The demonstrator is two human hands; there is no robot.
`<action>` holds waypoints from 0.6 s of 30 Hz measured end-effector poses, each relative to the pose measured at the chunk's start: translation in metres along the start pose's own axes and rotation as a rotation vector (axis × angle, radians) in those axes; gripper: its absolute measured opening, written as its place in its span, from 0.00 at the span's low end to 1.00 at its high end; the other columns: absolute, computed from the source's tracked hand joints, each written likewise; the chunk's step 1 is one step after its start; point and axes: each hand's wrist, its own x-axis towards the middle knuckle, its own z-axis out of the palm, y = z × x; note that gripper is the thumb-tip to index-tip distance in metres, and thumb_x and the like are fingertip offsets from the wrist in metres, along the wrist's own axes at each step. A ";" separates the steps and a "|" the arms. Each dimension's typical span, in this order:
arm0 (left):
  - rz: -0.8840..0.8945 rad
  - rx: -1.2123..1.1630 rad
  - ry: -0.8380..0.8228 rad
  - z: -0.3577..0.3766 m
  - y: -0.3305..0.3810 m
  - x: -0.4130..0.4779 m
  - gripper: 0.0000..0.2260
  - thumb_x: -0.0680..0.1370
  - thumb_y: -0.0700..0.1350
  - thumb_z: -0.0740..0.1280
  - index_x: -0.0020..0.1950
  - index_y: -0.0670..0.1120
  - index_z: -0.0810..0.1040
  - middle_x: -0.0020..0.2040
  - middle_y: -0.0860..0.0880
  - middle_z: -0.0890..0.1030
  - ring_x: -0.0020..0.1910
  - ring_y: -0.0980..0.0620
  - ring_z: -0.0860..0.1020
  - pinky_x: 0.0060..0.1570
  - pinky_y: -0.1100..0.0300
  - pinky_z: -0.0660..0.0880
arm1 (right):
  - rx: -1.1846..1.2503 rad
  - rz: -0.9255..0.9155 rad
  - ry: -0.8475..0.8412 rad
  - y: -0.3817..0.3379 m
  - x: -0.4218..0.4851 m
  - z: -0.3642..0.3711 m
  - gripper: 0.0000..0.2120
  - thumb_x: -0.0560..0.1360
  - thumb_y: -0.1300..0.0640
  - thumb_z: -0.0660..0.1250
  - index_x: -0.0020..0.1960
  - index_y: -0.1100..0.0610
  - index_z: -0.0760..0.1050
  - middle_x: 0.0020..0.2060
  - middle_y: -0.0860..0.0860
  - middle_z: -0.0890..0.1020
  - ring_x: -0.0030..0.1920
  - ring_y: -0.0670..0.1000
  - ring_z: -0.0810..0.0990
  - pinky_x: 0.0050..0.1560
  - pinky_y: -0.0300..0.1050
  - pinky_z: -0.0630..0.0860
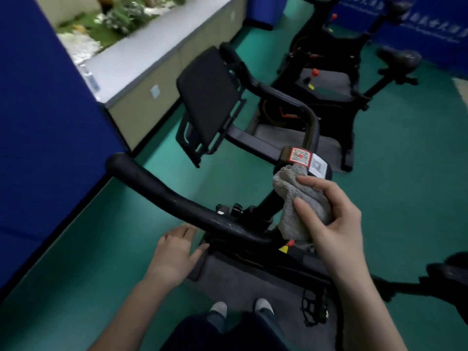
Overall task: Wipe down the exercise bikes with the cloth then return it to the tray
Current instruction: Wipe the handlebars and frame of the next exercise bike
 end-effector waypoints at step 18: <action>-0.569 -0.508 0.725 -0.057 0.051 -0.046 0.28 0.77 0.61 0.55 0.74 0.51 0.61 0.70 0.52 0.69 0.68 0.54 0.67 0.67 0.58 0.64 | 0.124 -0.383 -0.775 -0.005 0.072 0.027 0.15 0.73 0.68 0.69 0.56 0.54 0.78 0.53 0.46 0.80 0.57 0.45 0.78 0.59 0.44 0.75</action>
